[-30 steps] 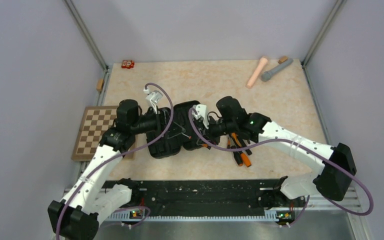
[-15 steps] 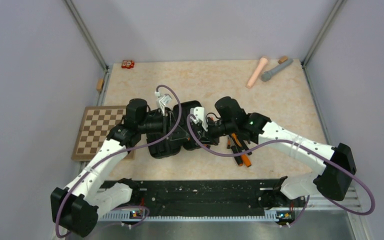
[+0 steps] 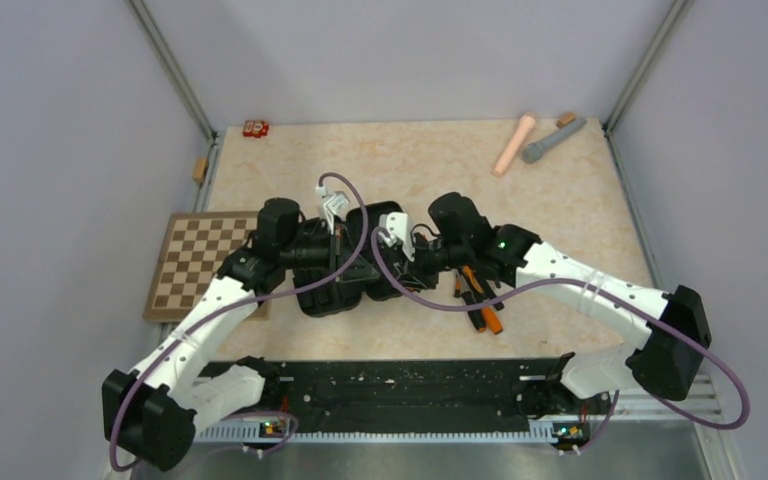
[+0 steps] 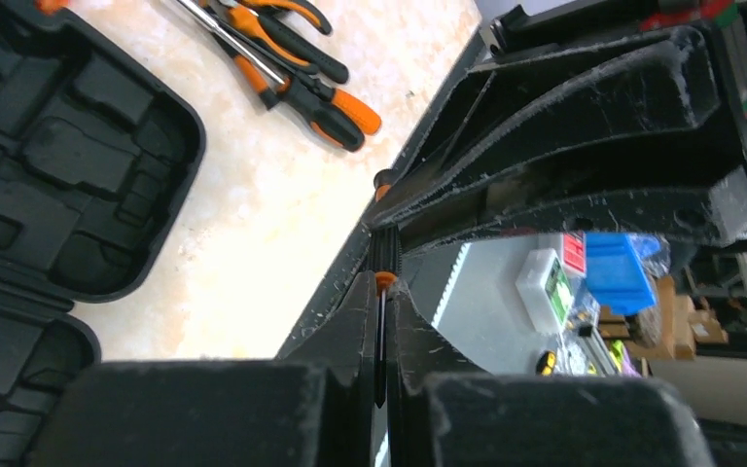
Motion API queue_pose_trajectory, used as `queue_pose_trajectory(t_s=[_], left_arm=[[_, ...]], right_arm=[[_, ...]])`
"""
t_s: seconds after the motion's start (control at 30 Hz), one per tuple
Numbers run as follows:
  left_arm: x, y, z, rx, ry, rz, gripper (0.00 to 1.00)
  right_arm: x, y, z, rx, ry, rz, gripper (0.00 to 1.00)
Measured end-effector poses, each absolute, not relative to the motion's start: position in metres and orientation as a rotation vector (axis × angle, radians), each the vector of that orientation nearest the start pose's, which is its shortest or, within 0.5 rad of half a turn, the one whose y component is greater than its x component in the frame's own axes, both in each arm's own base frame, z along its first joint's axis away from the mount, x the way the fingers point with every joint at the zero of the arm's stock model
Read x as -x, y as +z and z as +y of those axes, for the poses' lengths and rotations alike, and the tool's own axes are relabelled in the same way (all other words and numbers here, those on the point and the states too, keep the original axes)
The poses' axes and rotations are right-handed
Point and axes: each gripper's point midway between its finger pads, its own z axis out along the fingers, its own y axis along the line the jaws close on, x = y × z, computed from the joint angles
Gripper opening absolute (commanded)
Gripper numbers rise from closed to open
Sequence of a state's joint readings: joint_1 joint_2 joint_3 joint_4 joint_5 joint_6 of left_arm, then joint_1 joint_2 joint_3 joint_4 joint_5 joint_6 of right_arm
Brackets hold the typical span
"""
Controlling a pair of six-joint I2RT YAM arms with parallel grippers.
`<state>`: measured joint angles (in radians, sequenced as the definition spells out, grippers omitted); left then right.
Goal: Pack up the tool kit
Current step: Place the screwdriver in the toolbox.
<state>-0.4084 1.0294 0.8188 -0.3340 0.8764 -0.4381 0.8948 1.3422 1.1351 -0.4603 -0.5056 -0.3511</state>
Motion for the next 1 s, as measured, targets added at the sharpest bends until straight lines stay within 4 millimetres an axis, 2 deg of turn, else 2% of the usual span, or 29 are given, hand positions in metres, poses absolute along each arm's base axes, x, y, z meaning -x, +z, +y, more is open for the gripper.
queue_pose_trajectory(t_s=[0.07,0.2,0.3,0.43,0.63,0.73,0.83,1.0], left_arm=[[-0.188,0.226,-0.237,-0.516,-1.38,2.147,0.0],[-0.2,0.227,-0.226,-0.414,-1.243,2.117,0.0],[-0.211,0.225,-0.212,-0.291,-1.129,2.079,0.0],[-0.222,0.218,-0.191,-0.1,-1.021,2.006,0.0],[-0.232,0.222,-0.177,0.038,-0.978,1.901,0.0],[-0.236,0.235,-0.176,0.049,-0.981,1.841,0.0],[-0.237,0.246,-0.176,0.051,-1.001,1.788,0.0],[-0.237,0.243,-0.18,0.051,-1.02,1.778,0.0]], right_arm=[[-0.182,0.203,0.335,1.51,0.834,1.702,0.53],[-0.205,0.208,0.334,1.34,0.773,1.787,0.72],[-0.235,0.218,0.328,1.048,0.786,1.903,0.79],[-0.271,0.215,0.301,0.56,0.822,2.045,0.81],[-0.271,0.2,0.294,0.003,1.003,2.122,0.81],[-0.273,0.197,0.297,-0.189,1.104,2.114,0.79],[-0.277,0.205,0.309,-0.314,1.231,2.078,0.75],[-0.285,0.214,0.339,-0.43,1.446,2.028,0.7]])
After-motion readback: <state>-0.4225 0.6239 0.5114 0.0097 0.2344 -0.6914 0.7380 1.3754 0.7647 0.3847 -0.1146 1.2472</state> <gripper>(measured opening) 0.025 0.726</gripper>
